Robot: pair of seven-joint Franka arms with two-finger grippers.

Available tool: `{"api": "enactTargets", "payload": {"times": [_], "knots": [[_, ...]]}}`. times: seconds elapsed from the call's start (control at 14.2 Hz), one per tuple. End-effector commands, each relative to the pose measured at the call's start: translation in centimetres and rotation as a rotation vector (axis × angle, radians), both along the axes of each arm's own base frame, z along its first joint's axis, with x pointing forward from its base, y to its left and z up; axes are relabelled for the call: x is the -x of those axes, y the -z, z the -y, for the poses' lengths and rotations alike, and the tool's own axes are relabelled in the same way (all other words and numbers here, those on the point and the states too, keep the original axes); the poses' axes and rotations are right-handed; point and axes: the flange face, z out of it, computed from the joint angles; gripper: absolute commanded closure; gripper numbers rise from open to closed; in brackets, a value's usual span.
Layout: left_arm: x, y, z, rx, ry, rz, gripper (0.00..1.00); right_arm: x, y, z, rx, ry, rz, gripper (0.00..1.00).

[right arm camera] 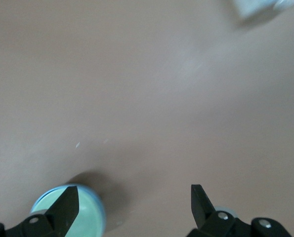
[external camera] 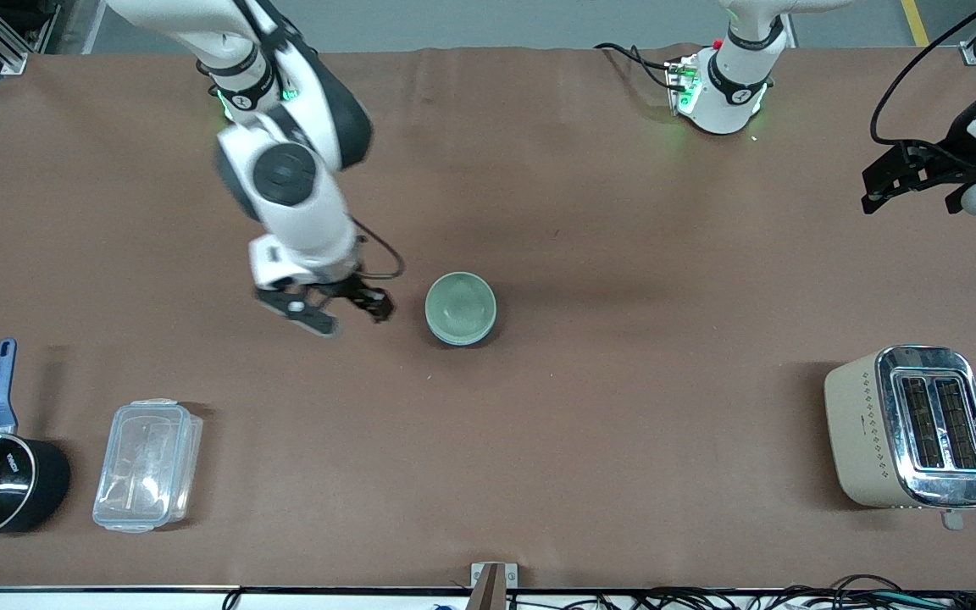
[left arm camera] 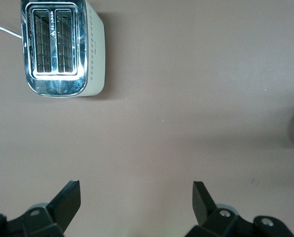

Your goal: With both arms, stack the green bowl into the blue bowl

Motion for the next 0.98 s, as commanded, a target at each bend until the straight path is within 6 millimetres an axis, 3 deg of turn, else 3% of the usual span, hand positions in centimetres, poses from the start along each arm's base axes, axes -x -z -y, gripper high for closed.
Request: {"api": "enactTargets", "payload": {"times": [0.0, 0.28, 0.56, 0.7, 0.91], "knots": [[0.7, -0.4, 0.1, 0.010, 0.010, -0.003, 0.00, -0.1, -5.8, 7.7, 0.067, -0.088, -0.006, 0.00], [0.9, -0.1, 1.0, 0.006, 0.026, -0.019, 0.00, 1.0, -12.4, 19.5, 0.013, -0.172, -0.054, 0.00], [1.1, -0.3, 1.0, 0.002, 0.024, -0.028, 0.00, 2.3, -19.4, 28.4, -0.028, -0.170, -0.076, 0.00], [1.2, -0.2, 0.9, -0.005, 0.023, -0.036, 0.00, 2.9, -21.6, 30.5, -0.073, -0.194, -0.057, 0.00], [1.1, -0.2, 0.9, -0.008, 0.024, -0.038, 0.00, 3.2, -21.9, 30.7, -0.088, -0.202, -0.066, 0.00]]}}
